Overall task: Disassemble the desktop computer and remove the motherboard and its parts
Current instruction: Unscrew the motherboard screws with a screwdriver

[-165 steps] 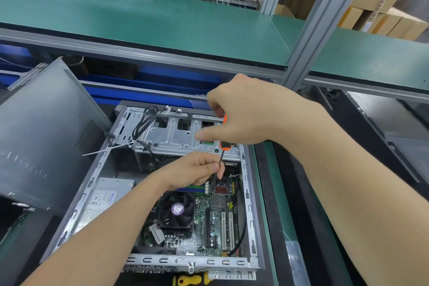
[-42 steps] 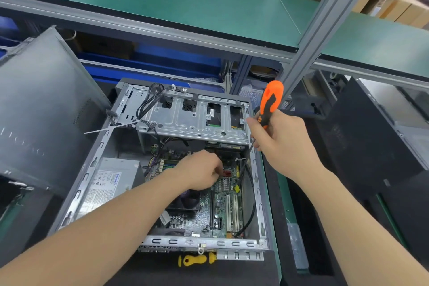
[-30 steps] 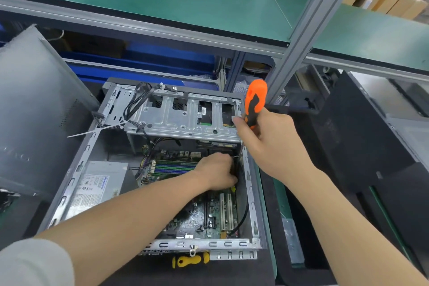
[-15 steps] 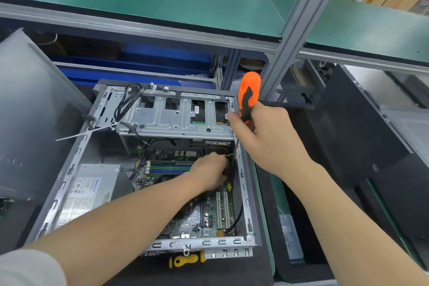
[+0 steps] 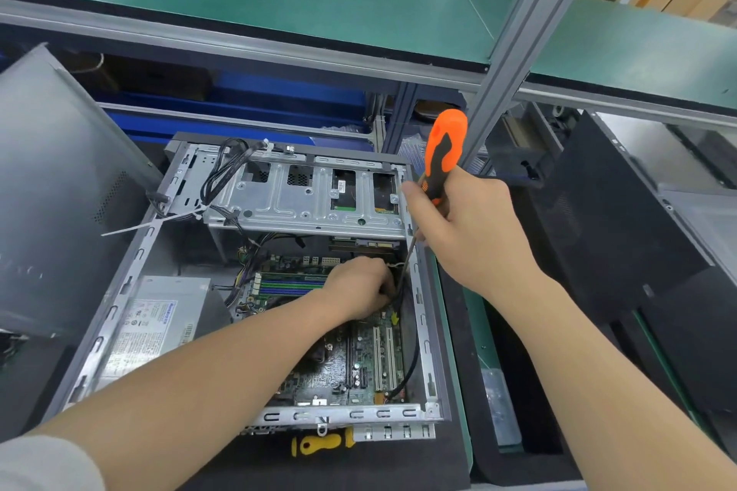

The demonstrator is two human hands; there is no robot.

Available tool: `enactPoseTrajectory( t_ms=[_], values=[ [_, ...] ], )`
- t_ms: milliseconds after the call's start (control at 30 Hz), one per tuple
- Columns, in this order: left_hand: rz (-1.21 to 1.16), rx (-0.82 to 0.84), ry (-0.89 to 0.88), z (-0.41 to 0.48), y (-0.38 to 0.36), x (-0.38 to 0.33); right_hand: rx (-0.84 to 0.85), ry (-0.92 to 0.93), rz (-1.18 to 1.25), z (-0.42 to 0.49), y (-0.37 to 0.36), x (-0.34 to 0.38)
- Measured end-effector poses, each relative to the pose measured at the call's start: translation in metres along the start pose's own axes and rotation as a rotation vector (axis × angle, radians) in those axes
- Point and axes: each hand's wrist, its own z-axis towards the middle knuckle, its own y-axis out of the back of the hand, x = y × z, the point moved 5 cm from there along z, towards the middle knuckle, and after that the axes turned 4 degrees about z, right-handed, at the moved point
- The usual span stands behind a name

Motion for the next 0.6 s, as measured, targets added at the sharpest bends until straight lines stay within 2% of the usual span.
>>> enactPoseTrajectory(
  t_ms=[200,600],
  values=[
    [-0.027,0.13,0.009,0.0038,0.0045,0.003,-0.014,-0.048,-0.007,-0.0023,-0.003,-0.0036],
    [0.04,0.119,-0.022,0.004,0.0036,0.0021,-0.015,-0.067,-0.018,-0.0003,-0.0057,0.0013]
  ],
)
